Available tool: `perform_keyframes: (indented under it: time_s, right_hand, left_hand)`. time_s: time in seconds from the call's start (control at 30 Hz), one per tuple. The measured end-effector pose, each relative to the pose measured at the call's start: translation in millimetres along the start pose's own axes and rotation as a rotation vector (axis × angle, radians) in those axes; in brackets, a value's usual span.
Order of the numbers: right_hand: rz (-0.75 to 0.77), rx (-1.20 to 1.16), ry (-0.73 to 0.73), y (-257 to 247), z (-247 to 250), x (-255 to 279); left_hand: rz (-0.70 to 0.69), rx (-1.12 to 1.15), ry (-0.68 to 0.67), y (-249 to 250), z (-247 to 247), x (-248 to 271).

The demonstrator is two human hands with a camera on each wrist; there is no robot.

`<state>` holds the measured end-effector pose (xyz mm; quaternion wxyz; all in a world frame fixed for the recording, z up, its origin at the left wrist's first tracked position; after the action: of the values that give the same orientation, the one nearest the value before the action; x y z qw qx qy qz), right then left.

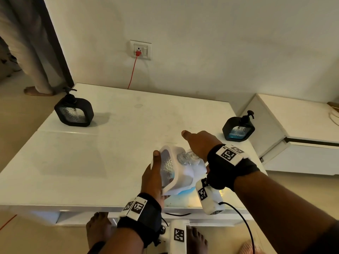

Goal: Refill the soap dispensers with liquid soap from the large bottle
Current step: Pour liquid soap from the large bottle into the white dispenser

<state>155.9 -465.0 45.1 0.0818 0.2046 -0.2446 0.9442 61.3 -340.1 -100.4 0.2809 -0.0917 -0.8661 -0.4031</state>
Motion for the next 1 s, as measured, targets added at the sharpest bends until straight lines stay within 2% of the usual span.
perform_keyframes:
  time_s: [0.37, 0.63, 1.0]
  right_hand:
    - [0.014, 0.064, 0.103, 6.3, 6.2, 4.0]
    - [-0.003, -0.094, -0.118, -9.4, 8.7, 19.3]
    - [0.022, -0.045, -0.037, -6.8, 2.6, 7.3]
  left_hand:
    - [0.011, -0.028, -0.023, -2.3, -3.1, 1.5]
    - [0.019, -0.02, 0.01, 1.4, -2.4, 6.0]
    - [0.007, -0.008, 0.032, -0.3, -2.5, 7.4]
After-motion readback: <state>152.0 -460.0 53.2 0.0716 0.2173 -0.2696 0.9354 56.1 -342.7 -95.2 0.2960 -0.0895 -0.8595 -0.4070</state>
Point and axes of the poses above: each hand's wrist, its own x-axis away from the middle knuckle, its own z-axis out of the back of the hand, y = z × x, the point moved 9 cm from there along -x, towards the middle knuckle, and after that the axes turned 1 degree about -x, right-handed, at the moved point
